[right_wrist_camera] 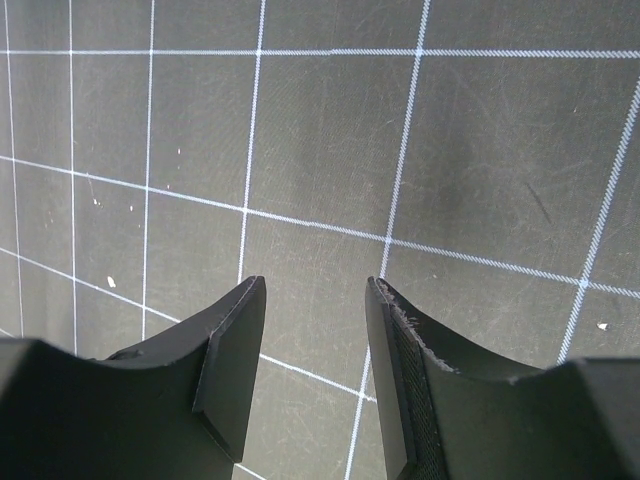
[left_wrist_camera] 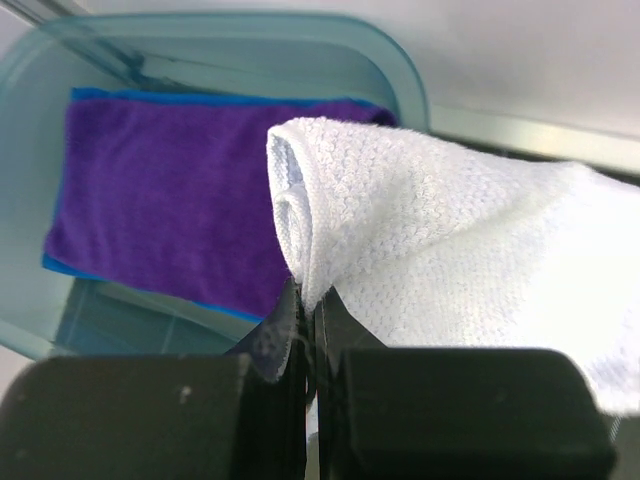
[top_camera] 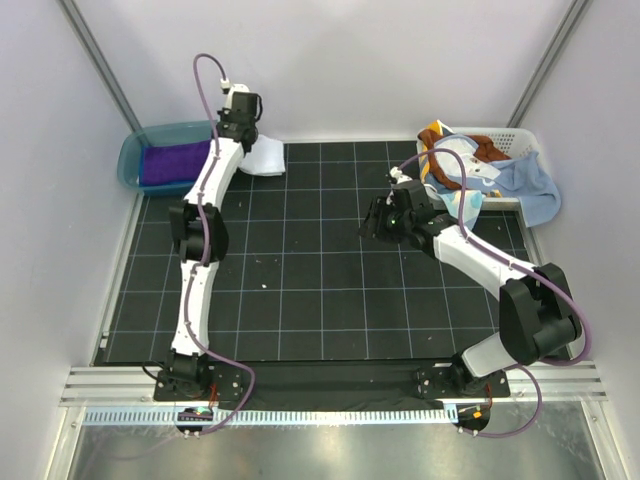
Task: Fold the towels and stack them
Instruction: Neatly place the folded towel into the bin
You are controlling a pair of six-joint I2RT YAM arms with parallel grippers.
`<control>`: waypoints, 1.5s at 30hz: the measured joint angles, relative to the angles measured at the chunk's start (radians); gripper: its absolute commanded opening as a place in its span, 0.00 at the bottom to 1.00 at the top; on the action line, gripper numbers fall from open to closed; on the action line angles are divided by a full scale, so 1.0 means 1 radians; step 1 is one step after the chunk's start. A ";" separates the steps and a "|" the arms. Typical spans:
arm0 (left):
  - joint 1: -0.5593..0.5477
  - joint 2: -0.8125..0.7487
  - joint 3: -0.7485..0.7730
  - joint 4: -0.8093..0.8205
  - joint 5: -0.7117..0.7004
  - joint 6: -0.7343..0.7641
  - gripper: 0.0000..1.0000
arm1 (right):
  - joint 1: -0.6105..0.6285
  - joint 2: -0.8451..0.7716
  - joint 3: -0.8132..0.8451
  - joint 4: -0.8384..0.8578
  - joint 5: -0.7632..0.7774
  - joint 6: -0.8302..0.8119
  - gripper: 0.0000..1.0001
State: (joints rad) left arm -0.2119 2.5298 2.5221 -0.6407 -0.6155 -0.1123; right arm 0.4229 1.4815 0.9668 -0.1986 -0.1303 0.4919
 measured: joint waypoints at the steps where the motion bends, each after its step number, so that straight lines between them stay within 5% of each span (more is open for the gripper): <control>1: 0.007 -0.010 -0.001 0.003 0.000 0.002 0.00 | 0.002 0.000 0.000 -0.001 0.000 0.000 0.51; 45: 0.340 -0.059 -0.137 0.227 0.132 0.085 0.05 | 0.088 0.031 0.043 -0.033 0.076 -0.036 0.51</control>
State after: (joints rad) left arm 0.1276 2.4710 2.3856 -0.4133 -0.4835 -0.0269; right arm 0.5106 1.5127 1.0100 -0.2317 -0.0547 0.4561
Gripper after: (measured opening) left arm 0.029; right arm 0.510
